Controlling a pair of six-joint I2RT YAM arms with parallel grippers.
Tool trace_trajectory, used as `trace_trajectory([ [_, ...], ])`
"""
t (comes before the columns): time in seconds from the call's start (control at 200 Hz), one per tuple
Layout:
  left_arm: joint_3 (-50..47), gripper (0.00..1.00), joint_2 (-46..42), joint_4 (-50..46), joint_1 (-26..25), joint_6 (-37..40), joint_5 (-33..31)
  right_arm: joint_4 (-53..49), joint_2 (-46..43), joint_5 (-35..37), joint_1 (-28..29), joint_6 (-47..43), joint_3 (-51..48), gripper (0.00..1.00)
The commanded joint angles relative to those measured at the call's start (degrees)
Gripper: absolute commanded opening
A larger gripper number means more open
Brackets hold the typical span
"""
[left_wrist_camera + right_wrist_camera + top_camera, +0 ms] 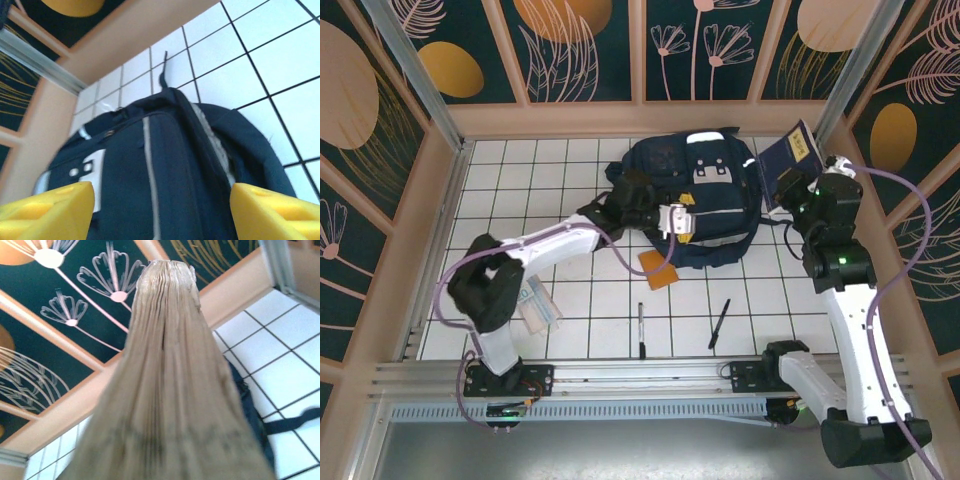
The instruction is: Pack the student bag
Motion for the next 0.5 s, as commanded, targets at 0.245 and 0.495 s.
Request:
trace_trajectory([
  [0.245,20.80,0.73,16.92,-13.21,-4.45,-15.70,-1.70,-1.07,-4.47,-0.75,-2.06,-2.07,-3.93,0.00],
  [0.495,22.68,0.74,21.31,-9.93,-6.44,-19.30,-10.16,-1.42,-5.48,-3.29,-2.43,-0.17,-6.08,0.00],
])
